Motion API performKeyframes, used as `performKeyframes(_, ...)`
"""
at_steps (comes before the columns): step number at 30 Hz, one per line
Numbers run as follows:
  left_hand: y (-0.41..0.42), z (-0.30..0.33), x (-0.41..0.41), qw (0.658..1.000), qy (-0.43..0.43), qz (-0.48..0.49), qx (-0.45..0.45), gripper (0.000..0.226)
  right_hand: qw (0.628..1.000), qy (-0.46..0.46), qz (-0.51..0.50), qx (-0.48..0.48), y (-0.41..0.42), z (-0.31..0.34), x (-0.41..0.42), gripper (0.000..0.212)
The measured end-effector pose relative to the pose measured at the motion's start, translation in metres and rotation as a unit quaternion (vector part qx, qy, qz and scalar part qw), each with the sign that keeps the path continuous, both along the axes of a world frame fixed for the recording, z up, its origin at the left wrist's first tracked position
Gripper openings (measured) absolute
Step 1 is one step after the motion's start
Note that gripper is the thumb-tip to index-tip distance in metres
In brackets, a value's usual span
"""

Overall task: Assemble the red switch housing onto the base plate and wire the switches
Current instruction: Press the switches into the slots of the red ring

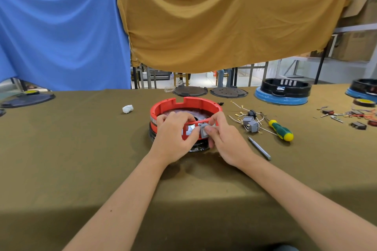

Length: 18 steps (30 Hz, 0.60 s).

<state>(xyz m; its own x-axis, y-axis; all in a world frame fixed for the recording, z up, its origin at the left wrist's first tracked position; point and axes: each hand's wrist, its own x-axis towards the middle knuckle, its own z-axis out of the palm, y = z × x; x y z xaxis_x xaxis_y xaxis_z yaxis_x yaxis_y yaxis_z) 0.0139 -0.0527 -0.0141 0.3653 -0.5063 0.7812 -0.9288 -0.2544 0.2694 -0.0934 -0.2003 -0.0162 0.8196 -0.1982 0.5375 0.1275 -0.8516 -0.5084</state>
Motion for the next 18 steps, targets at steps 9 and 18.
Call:
performKeyframes(9,0.0000,0.0018,-0.0033,1.000,-0.003,-0.005,0.003,0.024,0.999,-0.013,0.003,-0.031,-0.0009,-0.0007,-0.0005,0.004)
performKeyframes(18,-0.0003,0.0005,-0.0025,1.000,-0.006,-0.007,0.010,0.028,0.998,-0.004,0.044,0.047,-0.0037,-0.0003,-0.0010,0.008)
